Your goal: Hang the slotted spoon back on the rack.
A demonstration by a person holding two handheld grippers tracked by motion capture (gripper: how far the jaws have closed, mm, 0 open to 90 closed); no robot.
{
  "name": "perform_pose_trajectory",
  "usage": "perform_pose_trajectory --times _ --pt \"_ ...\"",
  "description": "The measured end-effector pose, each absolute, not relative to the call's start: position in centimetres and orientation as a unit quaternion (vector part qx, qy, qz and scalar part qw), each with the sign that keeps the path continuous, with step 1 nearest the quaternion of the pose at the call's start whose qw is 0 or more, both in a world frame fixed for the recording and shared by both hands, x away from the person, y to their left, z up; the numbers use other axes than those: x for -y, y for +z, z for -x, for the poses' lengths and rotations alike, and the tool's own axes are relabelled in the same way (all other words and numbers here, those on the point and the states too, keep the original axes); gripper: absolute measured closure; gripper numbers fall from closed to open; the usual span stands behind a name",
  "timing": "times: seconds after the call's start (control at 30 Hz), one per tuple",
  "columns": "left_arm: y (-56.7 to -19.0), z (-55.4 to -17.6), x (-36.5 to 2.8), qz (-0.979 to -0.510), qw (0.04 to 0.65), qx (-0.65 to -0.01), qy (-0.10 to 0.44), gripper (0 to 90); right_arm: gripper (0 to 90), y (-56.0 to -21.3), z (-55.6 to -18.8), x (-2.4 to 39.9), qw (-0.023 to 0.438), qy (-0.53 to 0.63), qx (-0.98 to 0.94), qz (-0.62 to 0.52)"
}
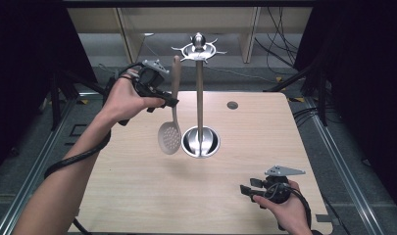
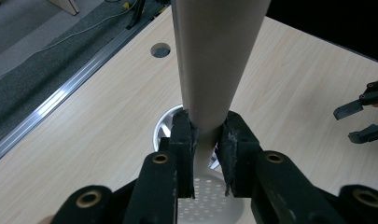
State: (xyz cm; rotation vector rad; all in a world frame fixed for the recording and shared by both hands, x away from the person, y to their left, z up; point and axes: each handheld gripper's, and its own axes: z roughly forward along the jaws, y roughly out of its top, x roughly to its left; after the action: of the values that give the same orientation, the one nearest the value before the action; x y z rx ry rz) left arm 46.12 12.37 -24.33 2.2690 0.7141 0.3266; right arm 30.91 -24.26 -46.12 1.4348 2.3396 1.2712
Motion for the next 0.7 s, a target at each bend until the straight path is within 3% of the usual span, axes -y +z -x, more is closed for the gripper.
perform_pose_trajectory --times 0.7 --pt "-24.61 -46.83 -11.53 -0.882 0.36 -0.278 0.12 75.7 46.9 -46.14 -30.93 24.27 0.054 0.42 -0.772 -0.475"
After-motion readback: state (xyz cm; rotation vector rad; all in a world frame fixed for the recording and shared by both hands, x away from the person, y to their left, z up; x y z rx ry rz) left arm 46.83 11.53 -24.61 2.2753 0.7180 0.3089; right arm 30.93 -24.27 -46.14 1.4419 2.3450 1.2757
